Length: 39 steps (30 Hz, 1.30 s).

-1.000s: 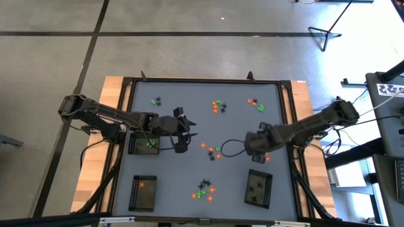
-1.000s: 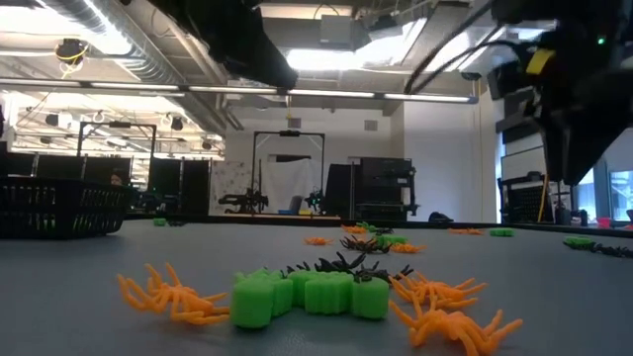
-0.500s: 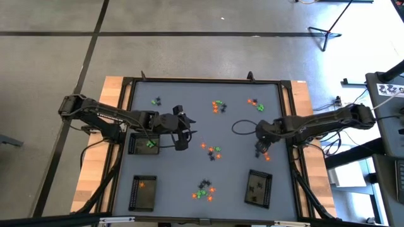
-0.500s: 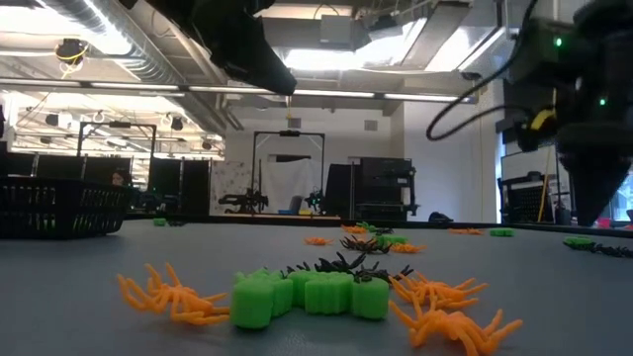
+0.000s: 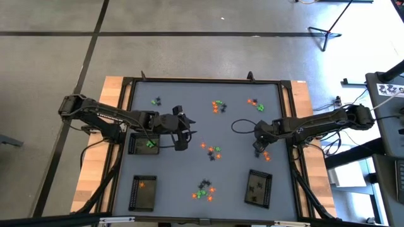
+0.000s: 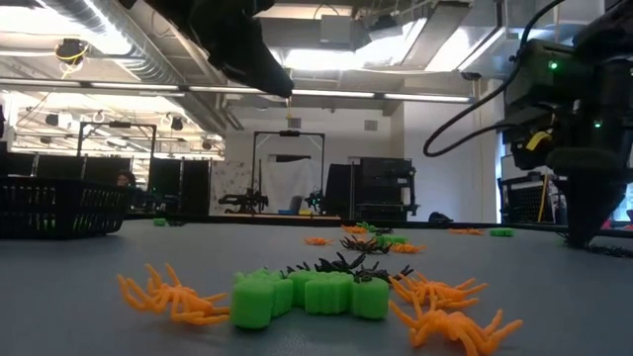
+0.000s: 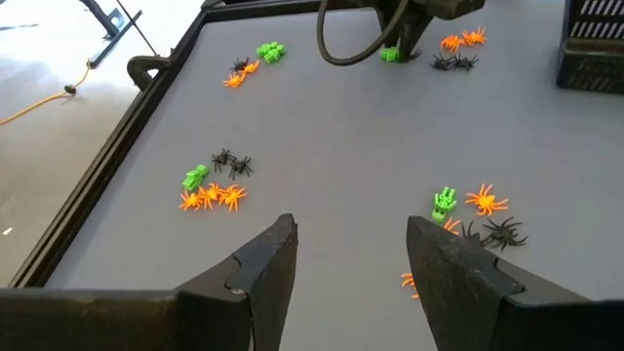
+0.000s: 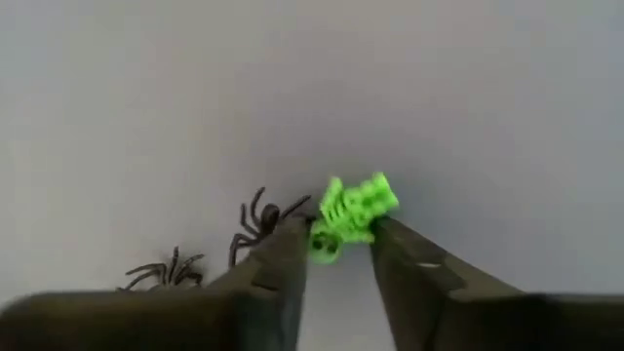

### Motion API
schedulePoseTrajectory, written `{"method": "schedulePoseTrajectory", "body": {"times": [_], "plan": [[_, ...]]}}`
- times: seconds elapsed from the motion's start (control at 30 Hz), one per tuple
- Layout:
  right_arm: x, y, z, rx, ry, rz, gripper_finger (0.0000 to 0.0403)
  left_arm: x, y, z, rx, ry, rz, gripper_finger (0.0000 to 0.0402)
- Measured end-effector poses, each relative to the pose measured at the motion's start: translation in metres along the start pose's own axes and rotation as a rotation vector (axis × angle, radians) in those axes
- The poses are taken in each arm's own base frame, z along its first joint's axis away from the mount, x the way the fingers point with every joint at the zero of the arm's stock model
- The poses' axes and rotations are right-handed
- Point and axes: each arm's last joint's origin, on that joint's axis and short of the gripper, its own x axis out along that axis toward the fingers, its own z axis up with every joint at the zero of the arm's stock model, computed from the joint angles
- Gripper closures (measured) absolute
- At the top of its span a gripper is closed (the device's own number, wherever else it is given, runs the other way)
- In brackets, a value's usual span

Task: Sort Halloween decoration
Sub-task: Put the green skeleton toy into the top black bin

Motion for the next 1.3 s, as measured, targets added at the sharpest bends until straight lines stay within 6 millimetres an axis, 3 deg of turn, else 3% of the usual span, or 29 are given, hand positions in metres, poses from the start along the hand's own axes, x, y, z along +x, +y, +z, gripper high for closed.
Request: {"method": "schedulePoseTrajectory", "body": {"times": [0.17, 0.33, 0.47, 0.8, 1.0, 1.3], "plan": [[-0.006, 0.005, 0.007, -0.044, -0.037, 0.015, 0.0388, 0.0, 0.0, 0.0, -0.002, 0.0, 0.0, 0.0215], [-0.018, 0.014, 0.017, -0.061, -0.079, 0.05, 0.0371, 0.0, 0.0, 0.0, -0.003, 0.0, 0.0, 0.0215], [-0.031, 0.024, 0.028, -0.12, -0.149, 0.106, 0.0381, 0.0, 0.0, 0.0, -0.004, 0.0, -0.001, 0.0215], [-0.06, 0.062, 0.065, -0.315, -0.548, 0.505, 0.038, 0.015, -0.007, 0.0, 0.022, -0.031, -0.066, 0.0215], [-0.061, 0.076, 0.074, -0.396, -0.617, 0.65, 0.0378, 0.037, -0.015, 0.003, 0.246, -0.132, -0.05, 0.0215], [-0.047, 0.091, 0.084, -0.443, -0.624, 0.765, 0.0378, 0.064, -0.027, 0.0, 0.506, -0.234, -0.019, 0.0215]]}}
